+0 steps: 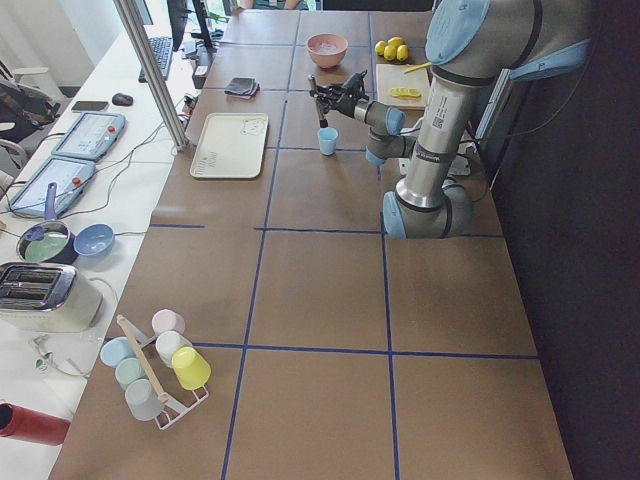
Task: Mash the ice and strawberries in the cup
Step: 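Press the metal rod down into the cup contents with the left gripper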
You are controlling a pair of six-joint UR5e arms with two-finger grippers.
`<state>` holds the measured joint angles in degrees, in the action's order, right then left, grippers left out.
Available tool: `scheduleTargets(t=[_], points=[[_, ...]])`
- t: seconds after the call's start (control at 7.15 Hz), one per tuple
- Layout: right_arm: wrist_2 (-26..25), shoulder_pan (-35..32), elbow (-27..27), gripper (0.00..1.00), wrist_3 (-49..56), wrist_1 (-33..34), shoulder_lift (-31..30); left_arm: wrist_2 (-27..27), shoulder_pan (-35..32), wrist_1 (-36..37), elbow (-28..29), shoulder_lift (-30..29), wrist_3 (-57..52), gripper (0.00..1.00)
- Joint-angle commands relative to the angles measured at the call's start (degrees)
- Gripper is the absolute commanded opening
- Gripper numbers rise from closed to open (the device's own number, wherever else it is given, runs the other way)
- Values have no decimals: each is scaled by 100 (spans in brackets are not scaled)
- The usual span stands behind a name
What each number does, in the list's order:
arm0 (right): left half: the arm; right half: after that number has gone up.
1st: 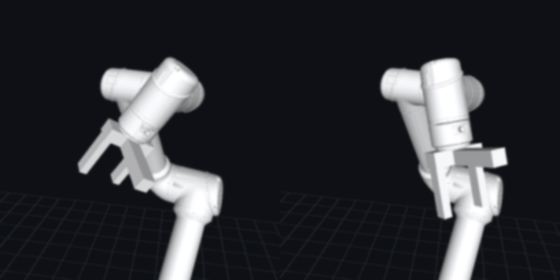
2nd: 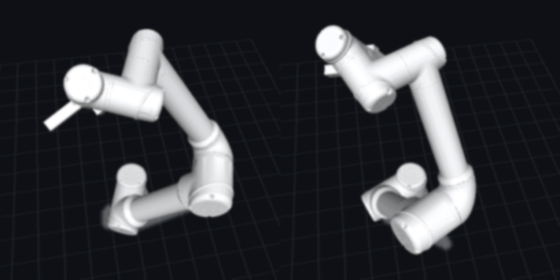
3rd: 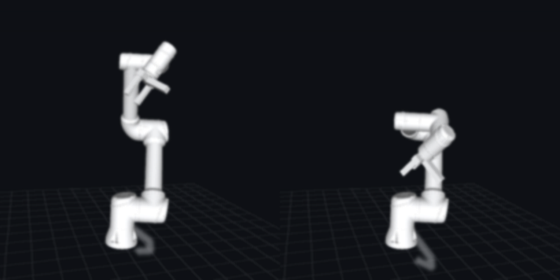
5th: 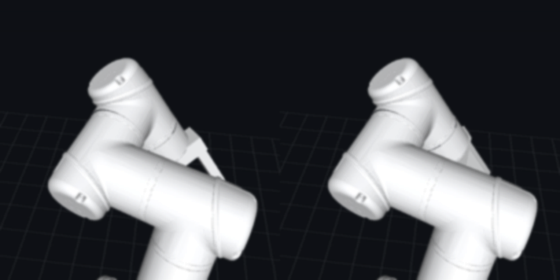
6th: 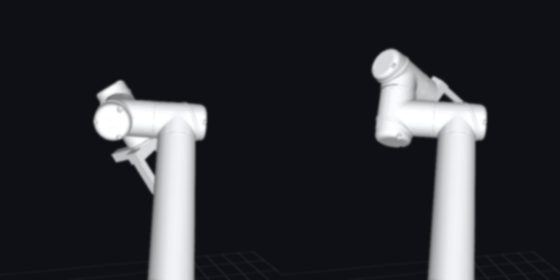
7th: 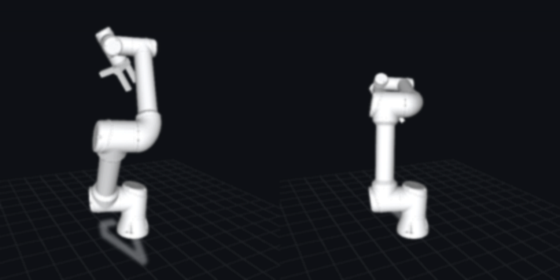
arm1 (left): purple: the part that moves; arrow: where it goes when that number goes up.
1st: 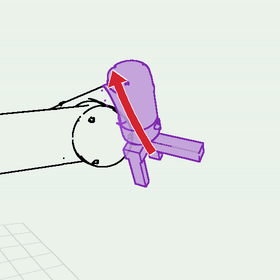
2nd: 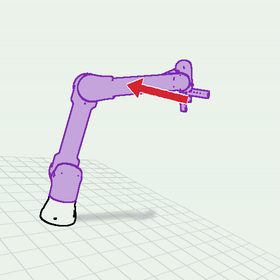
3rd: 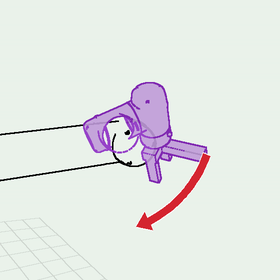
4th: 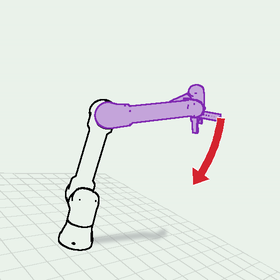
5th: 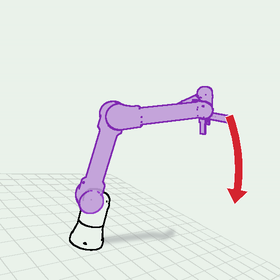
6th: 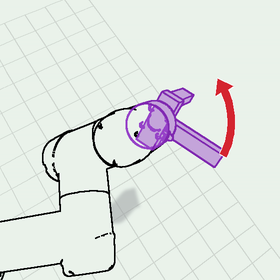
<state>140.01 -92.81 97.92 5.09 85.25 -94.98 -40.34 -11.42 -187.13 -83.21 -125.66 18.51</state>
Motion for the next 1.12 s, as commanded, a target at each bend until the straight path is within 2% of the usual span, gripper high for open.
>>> scheduleTargets(t=[0.0,0.98], points=[[0,0,-1,99,1,0,-3,-35,-62,-96,252,-11,249,0],[0,0,-1,99,1,0,-3,35,158,-35,375,24,470,0]])
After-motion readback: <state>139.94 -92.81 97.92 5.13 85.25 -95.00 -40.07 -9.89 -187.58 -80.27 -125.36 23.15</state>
